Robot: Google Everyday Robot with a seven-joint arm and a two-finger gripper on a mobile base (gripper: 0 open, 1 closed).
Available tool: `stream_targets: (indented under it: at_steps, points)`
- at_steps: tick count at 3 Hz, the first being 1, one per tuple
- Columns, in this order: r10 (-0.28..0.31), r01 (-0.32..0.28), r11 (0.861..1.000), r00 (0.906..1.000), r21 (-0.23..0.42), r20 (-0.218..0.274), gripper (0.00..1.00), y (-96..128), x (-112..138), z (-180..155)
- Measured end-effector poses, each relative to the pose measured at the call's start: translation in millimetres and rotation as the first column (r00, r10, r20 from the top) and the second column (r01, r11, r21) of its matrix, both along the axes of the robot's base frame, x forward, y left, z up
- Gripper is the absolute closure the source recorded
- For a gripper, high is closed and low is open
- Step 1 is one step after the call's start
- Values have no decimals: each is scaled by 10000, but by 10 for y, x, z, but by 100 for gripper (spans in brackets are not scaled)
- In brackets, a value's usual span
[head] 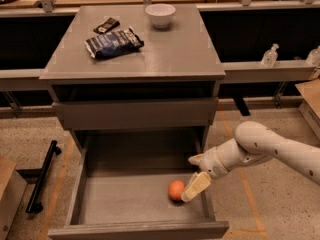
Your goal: Pick orange from middle drawer and place on counter
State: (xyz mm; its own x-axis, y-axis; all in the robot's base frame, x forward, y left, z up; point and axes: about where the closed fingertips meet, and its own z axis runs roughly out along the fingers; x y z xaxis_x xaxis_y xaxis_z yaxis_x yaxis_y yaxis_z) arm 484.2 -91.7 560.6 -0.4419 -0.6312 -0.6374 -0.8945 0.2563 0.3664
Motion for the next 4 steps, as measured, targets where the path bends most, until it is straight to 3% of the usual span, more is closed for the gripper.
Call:
stream_targets:
  at_steps: [1, 2, 3, 4]
  points:
    - [-480, 480, 9988, 9988, 11, -93, 0, -60, -30, -62]
    - [-330, 336, 9994, 9966, -73, 751, 0, 153, 207, -306]
    - [233, -199, 9994, 9924, -296, 1210, 0, 413, 443, -506]
    - [573, -513, 9974, 9906, -510, 1239, 0, 590, 634, -800]
